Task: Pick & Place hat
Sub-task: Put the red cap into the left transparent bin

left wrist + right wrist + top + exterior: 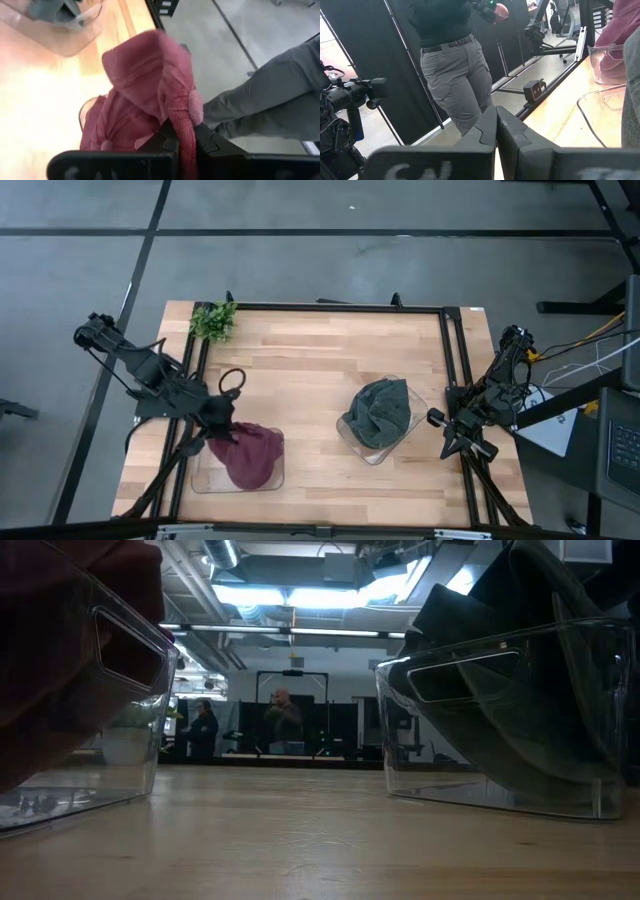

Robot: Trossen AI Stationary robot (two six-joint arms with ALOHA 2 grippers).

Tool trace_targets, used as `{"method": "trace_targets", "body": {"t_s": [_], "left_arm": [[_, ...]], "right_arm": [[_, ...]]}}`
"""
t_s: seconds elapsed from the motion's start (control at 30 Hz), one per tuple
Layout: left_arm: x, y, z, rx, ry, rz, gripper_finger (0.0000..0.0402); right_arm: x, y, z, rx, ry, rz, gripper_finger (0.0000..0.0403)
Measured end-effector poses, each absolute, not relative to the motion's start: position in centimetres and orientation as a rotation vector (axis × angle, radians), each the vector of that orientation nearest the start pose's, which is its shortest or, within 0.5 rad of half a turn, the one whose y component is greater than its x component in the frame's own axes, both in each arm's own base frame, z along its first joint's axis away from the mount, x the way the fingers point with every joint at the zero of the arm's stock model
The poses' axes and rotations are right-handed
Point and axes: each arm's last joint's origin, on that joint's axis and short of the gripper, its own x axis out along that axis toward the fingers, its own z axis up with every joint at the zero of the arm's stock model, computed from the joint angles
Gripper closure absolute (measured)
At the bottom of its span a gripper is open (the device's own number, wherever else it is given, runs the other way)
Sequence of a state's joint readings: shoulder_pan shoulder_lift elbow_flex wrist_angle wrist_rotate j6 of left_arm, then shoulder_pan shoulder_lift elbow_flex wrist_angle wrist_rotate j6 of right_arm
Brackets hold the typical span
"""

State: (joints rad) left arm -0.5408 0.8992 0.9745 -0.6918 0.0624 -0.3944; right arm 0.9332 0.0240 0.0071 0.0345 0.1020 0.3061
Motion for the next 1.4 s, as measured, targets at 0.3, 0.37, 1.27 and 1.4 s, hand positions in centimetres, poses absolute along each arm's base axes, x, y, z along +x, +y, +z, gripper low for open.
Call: {"method": "trace_targets", "body": {"t_s": [0.3, 0.37, 1.27, 1.4], "left_arm": [[15.9, -9.9, 31.9, -0.205, 0.815, -0.454, 0.0397], [16.2, -10.1, 31.7, -0.206, 0.828, -0.46, 0.0397], [19.3, -11.4, 26.2, -0.167, 1.009, -0.36, 0.0396], [19.2, -11.3, 25.5, -0.18, 1.03, -0.343, 0.0395]], "right_arm": [[6.1, 7.7, 16.7, 0.297, 0.111, 0.827, 0.0397], [6.1, 7.7, 16.7, 0.297, 0.111, 0.827, 0.0397], [6.1, 7.7, 16.7, 0.297, 0.111, 0.827, 0.0397], [6.1, 7.7, 16.7, 0.297, 0.111, 0.827, 0.0397]]}}
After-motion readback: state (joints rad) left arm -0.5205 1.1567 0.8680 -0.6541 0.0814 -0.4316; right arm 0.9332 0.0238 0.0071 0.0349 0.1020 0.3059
